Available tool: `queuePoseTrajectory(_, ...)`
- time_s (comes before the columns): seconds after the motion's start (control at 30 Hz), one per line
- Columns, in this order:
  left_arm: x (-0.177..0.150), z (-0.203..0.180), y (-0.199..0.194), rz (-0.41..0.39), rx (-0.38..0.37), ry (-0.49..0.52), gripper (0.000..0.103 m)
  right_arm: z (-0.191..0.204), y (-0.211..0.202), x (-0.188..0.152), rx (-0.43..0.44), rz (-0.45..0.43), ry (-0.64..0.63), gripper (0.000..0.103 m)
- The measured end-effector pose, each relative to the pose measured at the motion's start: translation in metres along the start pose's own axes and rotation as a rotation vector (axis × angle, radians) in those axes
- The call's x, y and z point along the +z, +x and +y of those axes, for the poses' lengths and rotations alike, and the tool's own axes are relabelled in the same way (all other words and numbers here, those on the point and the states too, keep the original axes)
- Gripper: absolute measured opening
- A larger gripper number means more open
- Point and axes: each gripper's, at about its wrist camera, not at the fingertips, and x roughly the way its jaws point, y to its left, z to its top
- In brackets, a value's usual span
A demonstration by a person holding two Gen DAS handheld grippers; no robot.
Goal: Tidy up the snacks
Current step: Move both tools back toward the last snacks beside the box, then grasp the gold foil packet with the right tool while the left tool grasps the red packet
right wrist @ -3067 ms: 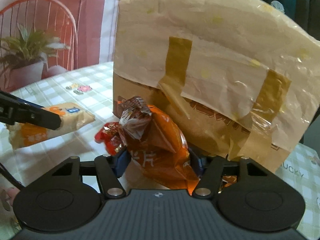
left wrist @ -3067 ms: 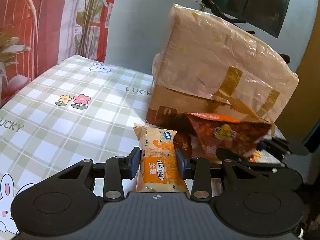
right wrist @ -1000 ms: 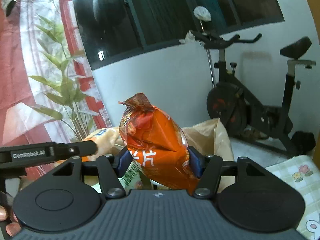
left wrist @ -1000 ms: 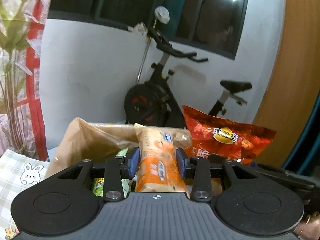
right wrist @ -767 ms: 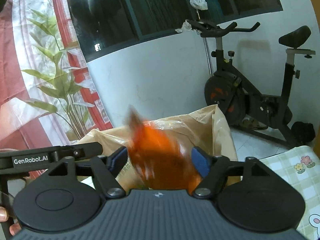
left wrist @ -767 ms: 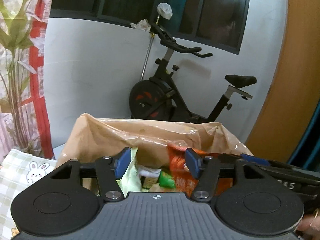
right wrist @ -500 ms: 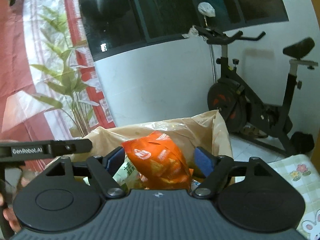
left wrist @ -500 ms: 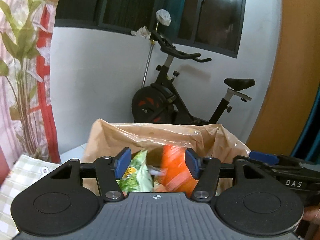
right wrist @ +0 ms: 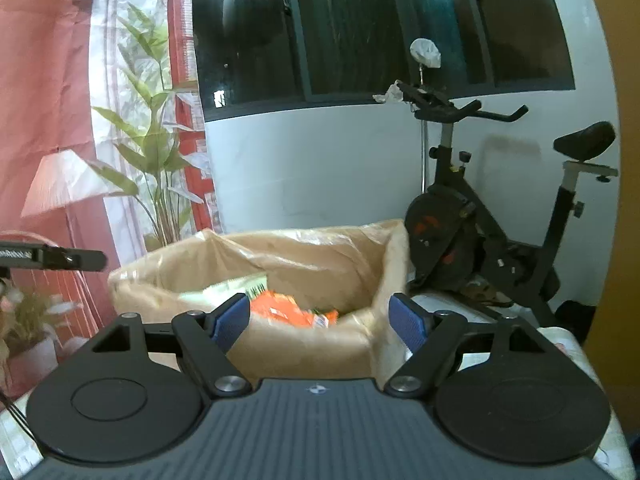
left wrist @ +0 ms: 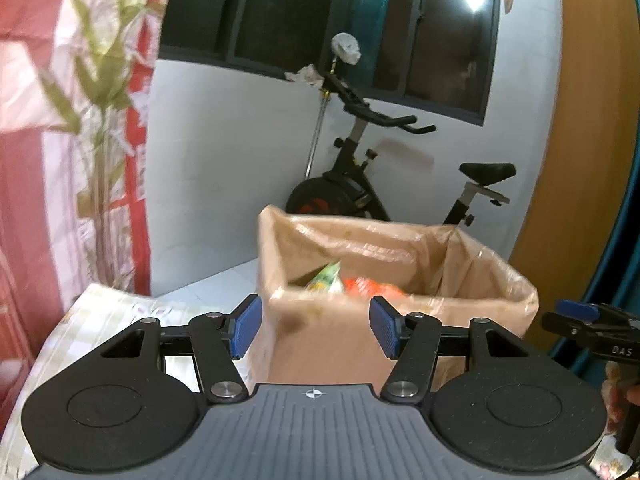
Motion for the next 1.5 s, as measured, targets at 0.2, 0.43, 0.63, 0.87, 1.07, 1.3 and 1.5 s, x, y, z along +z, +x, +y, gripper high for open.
queuePoseTrajectory(0.2, -0.034, 0.014, -0.002, 0.055, 0.028, -0.072, 0.061, -0.001, -0.019, -0.035, -0.025, 0.024, -0.073, 0.079)
queuePoseTrajectory(0.43, -0.061, 0.014, 0.013, 0.127, 0.054, -0.099, 0.061, -0.004, -0.004, -0.083, -0.035, 0.155, -0.106, 0.079)
queuePoseTrajectory(0.63, -0.071, 0.013, 0.022, 0.16, 0.065, -0.09, 0.061, -0.012, 0.034, -0.122, -0.001, 0.312, -0.017, 0.078)
queuePoseTrajectory(0.87, -0.083, 0.015, 0.024, 0.177, 0.086, -0.09, 0.061, -0.014, 0.077, -0.136, -0.084, 0.409, 0.07, 0.079)
queuePoseTrajectory(1.07, -0.093, 0.018, 0.028, 0.208, 0.103, -0.098, 0.061, -0.004, 0.088, -0.151, -0.154, 0.431, 0.03, 0.082)
queuePoseTrajectory(1.3, -0.104, 0.017, 0.033, 0.244, 0.107, -0.098, 0.061, 0.007, 0.086, -0.161, -0.166, 0.392, -0.054, 0.071)
queuePoseTrajectory(1.5, -0.117, 0.012, 0.048, 0.302, 0.096, -0.083, 0.062, 0.002, 0.07, -0.165, -0.127, 0.354, -0.019, 0.06)
